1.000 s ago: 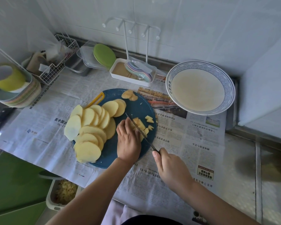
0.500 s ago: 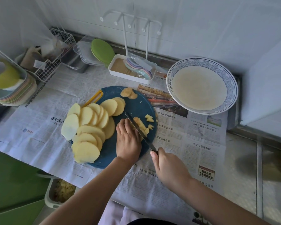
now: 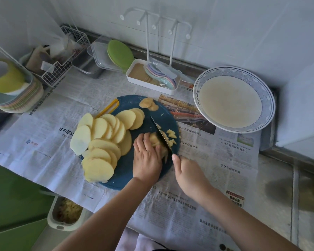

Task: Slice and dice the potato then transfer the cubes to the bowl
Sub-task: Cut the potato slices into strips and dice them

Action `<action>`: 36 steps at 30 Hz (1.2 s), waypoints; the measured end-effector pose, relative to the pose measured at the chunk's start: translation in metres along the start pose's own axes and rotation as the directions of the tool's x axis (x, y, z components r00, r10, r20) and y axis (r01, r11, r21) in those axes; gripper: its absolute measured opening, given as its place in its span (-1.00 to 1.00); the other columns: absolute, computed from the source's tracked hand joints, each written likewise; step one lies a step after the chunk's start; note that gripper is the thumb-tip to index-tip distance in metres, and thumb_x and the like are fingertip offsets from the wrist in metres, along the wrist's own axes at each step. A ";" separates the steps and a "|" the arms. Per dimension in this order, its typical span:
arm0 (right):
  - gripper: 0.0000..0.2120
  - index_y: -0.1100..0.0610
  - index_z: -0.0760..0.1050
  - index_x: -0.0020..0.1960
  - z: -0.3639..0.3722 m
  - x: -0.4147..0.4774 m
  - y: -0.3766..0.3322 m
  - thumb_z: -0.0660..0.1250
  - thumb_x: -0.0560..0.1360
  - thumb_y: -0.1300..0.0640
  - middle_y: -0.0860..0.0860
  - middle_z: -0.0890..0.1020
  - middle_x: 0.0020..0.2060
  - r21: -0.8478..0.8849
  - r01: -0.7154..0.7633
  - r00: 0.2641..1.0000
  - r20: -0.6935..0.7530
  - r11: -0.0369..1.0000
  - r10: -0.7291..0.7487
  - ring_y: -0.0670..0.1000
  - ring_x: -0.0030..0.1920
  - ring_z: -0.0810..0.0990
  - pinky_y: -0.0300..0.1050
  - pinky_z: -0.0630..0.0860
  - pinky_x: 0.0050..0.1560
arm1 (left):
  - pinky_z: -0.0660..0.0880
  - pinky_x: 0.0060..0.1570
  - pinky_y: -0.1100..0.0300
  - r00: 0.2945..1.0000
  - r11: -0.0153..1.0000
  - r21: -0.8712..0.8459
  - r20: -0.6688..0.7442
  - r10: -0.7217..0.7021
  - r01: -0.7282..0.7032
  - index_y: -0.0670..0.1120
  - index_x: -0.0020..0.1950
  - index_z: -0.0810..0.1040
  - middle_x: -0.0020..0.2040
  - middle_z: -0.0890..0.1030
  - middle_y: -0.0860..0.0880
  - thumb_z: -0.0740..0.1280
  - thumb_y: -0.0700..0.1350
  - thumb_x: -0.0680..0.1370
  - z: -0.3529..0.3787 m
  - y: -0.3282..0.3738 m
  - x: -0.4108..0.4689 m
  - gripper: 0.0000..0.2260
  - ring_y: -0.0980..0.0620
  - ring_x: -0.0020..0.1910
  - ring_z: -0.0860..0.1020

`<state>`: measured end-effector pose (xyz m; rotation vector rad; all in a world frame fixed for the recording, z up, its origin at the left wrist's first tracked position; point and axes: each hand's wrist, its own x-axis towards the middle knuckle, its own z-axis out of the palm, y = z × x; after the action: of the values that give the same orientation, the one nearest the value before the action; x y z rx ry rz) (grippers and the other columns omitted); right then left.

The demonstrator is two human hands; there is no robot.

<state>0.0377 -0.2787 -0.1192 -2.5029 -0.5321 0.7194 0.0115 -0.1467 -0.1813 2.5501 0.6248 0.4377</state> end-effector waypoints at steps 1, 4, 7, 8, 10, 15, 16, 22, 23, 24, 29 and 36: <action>-0.54 0.08 0.30 -0.29 -0.004 0.001 0.004 -0.12 0.66 -0.08 -0.03 0.40 -0.46 0.068 -0.013 1.000 0.012 0.998 0.012 -0.07 -0.47 0.36 -0.21 0.32 -0.42 | 0.29 0.29 -0.02 1.000 1.000 -0.012 -0.011 0.010 -0.010 -0.29 0.32 0.30 0.22 0.41 -0.30 0.06 -0.01 0.61 0.000 0.000 0.000 -0.58 -0.18 0.23 0.30; -0.49 0.16 0.29 -0.33 -0.011 0.000 0.012 -0.06 0.65 -0.12 -0.01 0.33 -0.53 0.317 -0.068 0.998 0.040 0.946 0.058 -0.07 -0.55 0.28 -0.16 0.29 -0.45 | 0.26 0.32 -0.02 0.999 0.999 -0.026 -0.006 0.032 -0.032 -0.32 0.35 0.30 0.22 0.41 -0.30 0.07 0.05 0.61 -0.004 0.000 -0.002 -0.51 -0.20 0.24 0.32; -0.49 0.20 0.37 -0.26 -0.012 -0.001 0.013 -0.02 0.64 -0.15 0.05 0.37 -0.51 0.437 -0.128 0.991 0.090 0.890 0.099 -0.04 -0.58 0.31 -0.18 0.31 -0.52 | 0.24 0.37 -0.04 0.995 0.999 -0.039 0.100 -0.007 0.011 -0.31 0.45 0.22 0.33 0.32 -0.28 0.05 0.27 0.55 -0.012 0.001 -0.002 -0.27 -0.18 0.34 0.23; -0.49 0.20 0.38 -0.25 -0.012 -0.002 0.012 -0.02 0.64 -0.15 0.07 0.38 -0.50 0.458 -0.140 0.989 0.103 0.878 0.105 -0.03 -0.59 0.32 -0.19 0.31 -0.54 | 0.22 0.39 -0.03 0.991 1.000 -0.025 0.130 -0.012 0.015 -0.29 0.48 0.17 0.36 0.28 -0.25 0.09 0.32 0.50 -0.014 0.000 -0.003 -0.20 -0.16 0.36 0.20; -0.49 0.19 0.38 -0.25 -0.012 -0.004 0.010 -0.01 0.64 -0.15 0.05 0.36 -0.52 0.472 -0.139 0.990 0.100 0.870 0.104 -0.05 -0.60 0.30 -0.20 0.29 -0.56 | 0.22 0.38 -0.02 0.986 1.000 0.009 0.165 -0.002 0.001 -0.27 0.50 0.12 0.37 0.26 -0.23 0.18 0.34 0.42 -0.016 0.000 -0.004 -0.12 -0.15 0.35 0.20; -0.51 0.17 0.33 -0.29 -0.011 -0.008 0.008 -0.03 0.65 -0.13 0.00 0.34 -0.51 0.338 -0.059 0.998 0.023 0.939 0.054 -0.05 -0.54 0.28 -0.08 0.29 -0.46 | 0.35 0.31 -0.10 0.979 0.995 0.091 0.204 0.010 -0.029 -0.34 0.46 0.17 0.30 0.37 -0.31 0.45 0.11 0.40 -0.019 0.000 -0.005 -0.16 -0.29 0.30 0.34; -0.51 0.15 0.33 -0.31 -0.011 -0.010 0.007 -0.04 0.65 -0.12 0.00 0.35 -0.50 0.293 -0.034 0.999 0.001 0.956 0.035 -0.04 -0.51 0.30 -0.06 0.32 -0.43 | 0.34 0.31 -0.10 0.978 0.995 0.093 0.208 0.014 -0.034 -0.34 0.47 0.18 0.30 0.36 -0.31 0.45 0.10 0.41 -0.021 0.000 -0.005 -0.17 -0.29 0.31 0.34; -0.60 0.00 0.25 -0.31 -0.013 -0.032 0.006 -0.11 0.62 -0.12 -0.08 0.36 -0.52 0.008 0.106 0.989 -0.105 0.994 -0.104 -0.11 -0.56 0.29 -0.22 0.26 -0.53 | 0.42 0.25 -0.09 0.979 0.994 0.077 0.195 0.063 -0.079 -0.33 0.48 0.14 0.28 0.39 -0.32 0.33 0.17 0.45 -0.029 -0.003 -0.007 -0.19 -0.28 0.26 0.38; -0.60 0.00 0.25 -0.29 -0.011 -0.036 0.006 -0.14 0.59 -0.15 -0.08 0.37 -0.52 -0.030 0.130 0.985 -0.108 0.991 -0.132 -0.10 -0.57 0.29 -0.21 0.25 -0.54 | 0.43 0.23 -0.09 0.978 0.993 0.080 0.195 0.072 -0.089 -0.33 0.47 0.14 0.27 0.40 -0.33 0.30 0.18 0.48 -0.029 -0.003 -0.008 -0.21 -0.28 0.25 0.39; -0.58 0.02 0.27 -0.26 -0.009 -0.039 0.006 -0.17 0.56 -0.17 -0.08 0.37 -0.52 -0.060 0.146 0.983 -0.108 0.987 -0.152 -0.09 -0.57 0.29 -0.20 0.24 -0.55 | 0.45 0.21 -0.10 0.978 0.991 0.092 0.190 0.082 -0.101 -0.34 0.45 0.16 0.25 0.42 -0.34 0.25 0.18 0.50 -0.029 -0.003 -0.008 -0.25 -0.27 0.25 0.38; -0.47 0.08 0.33 -0.12 0.001 -0.047 0.005 -0.30 0.52 -0.20 -0.11 0.36 -0.47 -0.204 0.173 0.976 -0.093 0.964 -0.195 -0.10 -0.53 0.30 -0.21 0.22 -0.52 | 0.49 0.13 -0.17 0.966 0.962 0.206 0.221 0.133 -0.179 -0.38 0.31 0.27 0.14 0.52 -0.37 0.17 0.14 0.51 -0.034 -0.001 -0.005 -0.37 -0.24 0.20 0.33; -0.28 0.07 0.31 -0.08 0.009 -0.045 0.005 -0.52 0.46 -0.31 -0.14 0.29 -0.49 -0.307 0.163 0.973 -0.105 0.938 -0.203 -0.13 -0.56 0.25 -0.22 0.15 -0.56 | 0.48 0.13 -0.22 0.927 0.964 0.211 0.367 0.077 -0.164 -0.48 0.29 0.33 0.17 0.48 -0.43 0.57 0.02 0.32 -0.034 -0.003 -0.004 -0.20 -0.40 0.15 0.51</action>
<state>-0.0016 -0.3013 -0.1109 -2.7033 -0.8666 0.4184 -0.0063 -0.1338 -0.1553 2.8080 0.4042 -0.0716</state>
